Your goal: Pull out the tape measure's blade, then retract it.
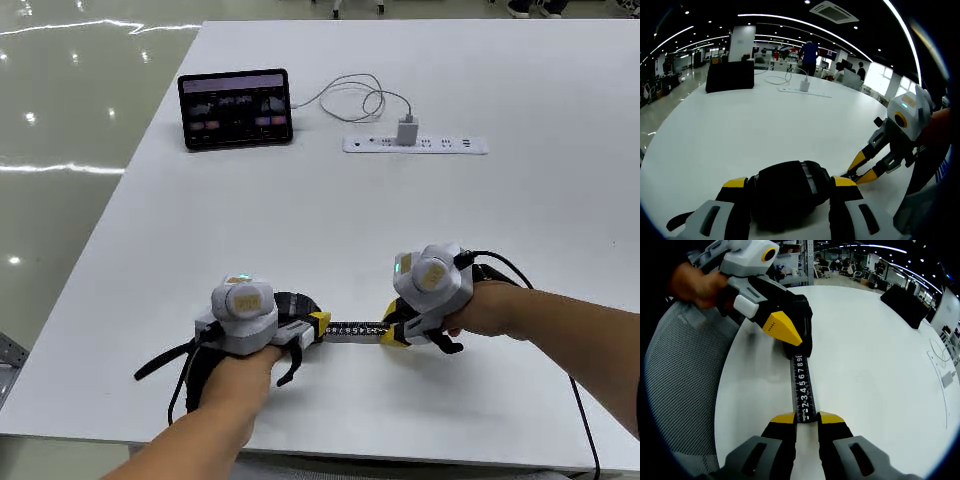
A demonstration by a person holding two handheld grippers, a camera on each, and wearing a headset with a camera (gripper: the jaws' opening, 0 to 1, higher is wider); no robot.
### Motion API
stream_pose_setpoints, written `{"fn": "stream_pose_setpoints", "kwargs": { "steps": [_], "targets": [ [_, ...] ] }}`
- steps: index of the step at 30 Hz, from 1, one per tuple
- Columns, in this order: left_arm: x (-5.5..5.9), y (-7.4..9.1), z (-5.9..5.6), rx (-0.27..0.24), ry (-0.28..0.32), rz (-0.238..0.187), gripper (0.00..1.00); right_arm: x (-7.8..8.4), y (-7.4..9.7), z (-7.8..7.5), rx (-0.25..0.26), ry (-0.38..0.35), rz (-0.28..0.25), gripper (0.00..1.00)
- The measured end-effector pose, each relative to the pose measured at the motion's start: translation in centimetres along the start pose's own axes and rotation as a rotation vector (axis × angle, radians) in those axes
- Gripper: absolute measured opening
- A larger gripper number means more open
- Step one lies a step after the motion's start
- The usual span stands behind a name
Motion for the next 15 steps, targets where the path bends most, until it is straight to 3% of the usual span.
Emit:
{"fn": "stream_pose_setpoints", "kwargs": {
  "steps": [15],
  "targets": [
    [0.02, 0.02, 0.15, 0.006, 0.001, 0.001, 0.59, -0.53, -0.50, 0.05, -0.004, -0.007, -0.015, 0.12]
  ]
}}
Point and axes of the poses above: the centre of the closed fingertips' face, and the gripper's own axes: y roughly backward along the fingers, z roughly to its left, x roughly out of its underside, the point moved 9 cm from there along y, roughly backward along the fingers, and after that the axes turned 2 degrees about -x, right-handed, at the moved point
